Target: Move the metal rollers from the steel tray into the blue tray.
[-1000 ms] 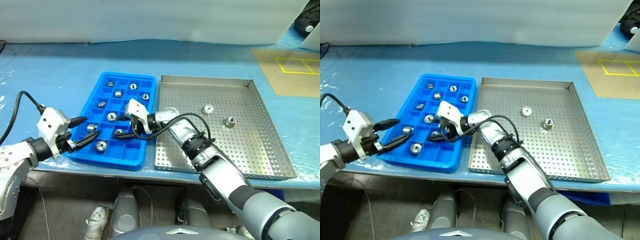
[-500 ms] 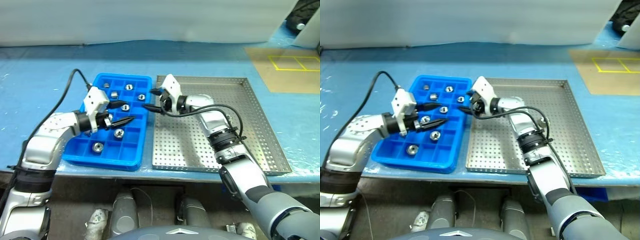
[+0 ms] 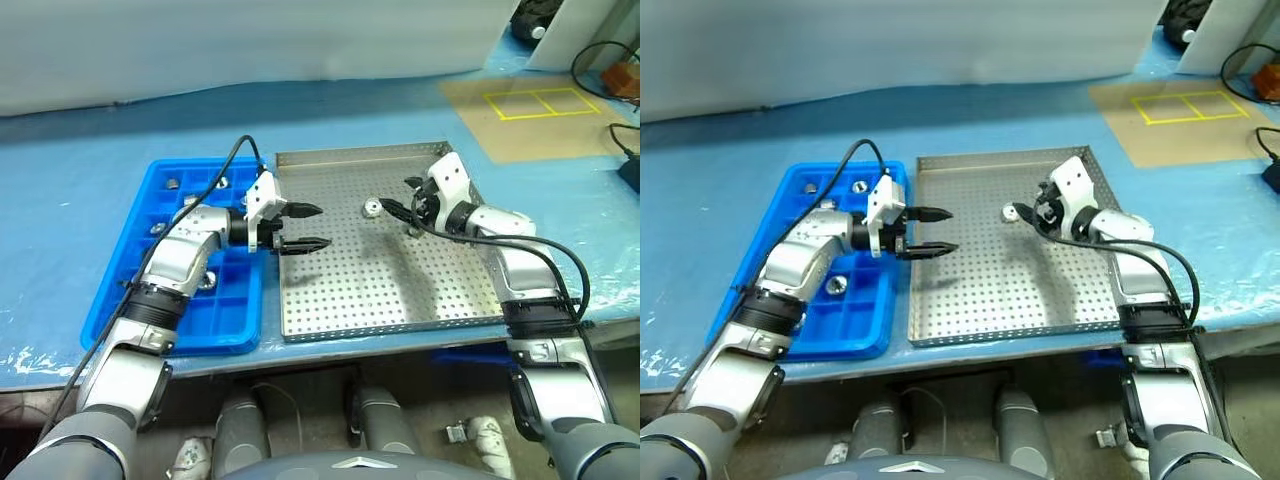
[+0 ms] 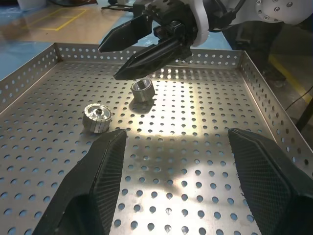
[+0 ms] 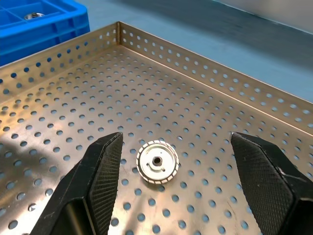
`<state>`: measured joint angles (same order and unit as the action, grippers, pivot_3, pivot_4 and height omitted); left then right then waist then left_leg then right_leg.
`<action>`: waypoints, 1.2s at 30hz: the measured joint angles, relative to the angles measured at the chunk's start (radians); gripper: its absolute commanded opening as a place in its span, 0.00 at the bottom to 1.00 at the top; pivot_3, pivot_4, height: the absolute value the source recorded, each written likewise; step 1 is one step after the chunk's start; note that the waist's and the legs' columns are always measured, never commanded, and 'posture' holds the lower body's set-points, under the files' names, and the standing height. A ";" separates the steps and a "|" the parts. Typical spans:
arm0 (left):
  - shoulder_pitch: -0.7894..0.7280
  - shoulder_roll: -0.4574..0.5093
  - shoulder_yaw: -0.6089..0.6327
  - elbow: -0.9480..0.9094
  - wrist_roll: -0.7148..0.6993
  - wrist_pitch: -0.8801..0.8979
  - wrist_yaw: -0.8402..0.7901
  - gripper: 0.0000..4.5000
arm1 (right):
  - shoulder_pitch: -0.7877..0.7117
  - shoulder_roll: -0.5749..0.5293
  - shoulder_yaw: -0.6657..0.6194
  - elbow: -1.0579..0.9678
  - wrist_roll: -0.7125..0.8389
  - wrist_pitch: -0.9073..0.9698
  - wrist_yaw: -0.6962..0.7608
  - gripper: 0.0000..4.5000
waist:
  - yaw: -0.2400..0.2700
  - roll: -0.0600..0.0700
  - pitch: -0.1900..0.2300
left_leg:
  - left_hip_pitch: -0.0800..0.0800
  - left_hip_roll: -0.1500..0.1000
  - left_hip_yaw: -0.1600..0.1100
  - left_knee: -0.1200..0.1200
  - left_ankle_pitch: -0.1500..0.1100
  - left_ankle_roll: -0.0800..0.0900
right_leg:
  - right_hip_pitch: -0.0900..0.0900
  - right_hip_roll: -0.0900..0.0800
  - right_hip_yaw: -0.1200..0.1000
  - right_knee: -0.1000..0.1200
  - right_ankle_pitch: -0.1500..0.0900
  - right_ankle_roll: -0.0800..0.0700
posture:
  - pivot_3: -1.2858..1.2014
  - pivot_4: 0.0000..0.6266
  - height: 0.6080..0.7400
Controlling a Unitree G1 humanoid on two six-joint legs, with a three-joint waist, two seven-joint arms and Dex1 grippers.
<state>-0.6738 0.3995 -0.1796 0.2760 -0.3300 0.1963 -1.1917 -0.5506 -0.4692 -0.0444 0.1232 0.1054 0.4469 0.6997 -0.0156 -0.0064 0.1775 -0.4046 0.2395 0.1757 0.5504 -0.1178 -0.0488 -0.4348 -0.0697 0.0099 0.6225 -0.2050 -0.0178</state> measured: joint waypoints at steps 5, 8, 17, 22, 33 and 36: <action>-0.009 -0.017 -0.004 0.043 0.010 -0.023 -0.022 0.78 | 0.054 0.000 -0.005 0.002 0.001 0.014 -0.040 0.80 | -0.001 0.000 0.000 | 0.000 0.000 0.002 0.007 -0.003 0.004 | 0.001 0.000 0.004 0.000 0.000 0.000 | 0.34 0.24 1.00; -0.013 -0.021 -0.005 0.055 0.023 -0.037 -0.027 0.78 | 0.052 0.005 -0.003 0.060 -0.006 -0.009 -0.072 0.80 | -0.001 0.000 0.000 | 0.000 -0.001 0.002 0.011 -0.005 0.007 | 0.003 -0.001 0.005 0.000 0.001 0.001 | 0.35 0.24 1.00; 0.014 -0.007 -0.002 0.050 0.028 -0.039 -0.020 0.78 | 0.030 0.004 0.000 0.302 -0.033 -0.124 -0.110 0.80 | -0.001 0.000 0.000 | -0.001 -0.002 0.003 0.012 -0.006 0.009 | 0.003 -0.003 0.005 0.000 0.001 0.001 | 0.37 0.24 1.00; 0.032 0.005 -0.001 0.040 0.028 -0.038 -0.006 0.78 | 0.015 0.005 0.001 0.356 -0.035 -0.176 -0.105 0.71 | 0.001 0.000 0.000 | 0.000 -0.002 0.003 0.012 -0.006 0.009 | 0.005 -0.003 0.005 0.000 0.001 0.001 | 0.37 0.24 1.00; 0.065 0.062 0.021 -0.009 0.023 -0.014 0.000 0.78 | -0.003 0.009 0.029 0.378 -0.050 -0.205 -0.097 0.37 | -0.001 0.000 0.000 | 0.000 -0.001 0.003 0.012 -0.006 0.009 | 0.004 -0.003 0.005 0.000 0.001 0.001 | 0.39 0.24 1.00; 0.094 0.117 0.043 -0.068 0.014 0.012 -0.005 0.78 | -0.016 0.015 0.052 0.366 -0.068 -0.200 -0.092 0.37 | -0.005 0.000 0.000 | 0.000 -0.001 0.003 0.012 -0.006 0.009 | 0.003 -0.002 0.005 0.000 0.001 0.001 | 0.40 0.24 1.00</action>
<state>-0.5793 0.5166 -0.1370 0.2083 -0.3164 0.2087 -1.1964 -0.5664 -0.4544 0.0078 0.4891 0.0377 0.2471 0.6079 -0.0202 -0.0061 0.1775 -0.4044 0.2387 0.1790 0.5621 -0.1236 -0.0400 -0.4317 -0.0722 0.0145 0.6227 -0.2044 -0.0172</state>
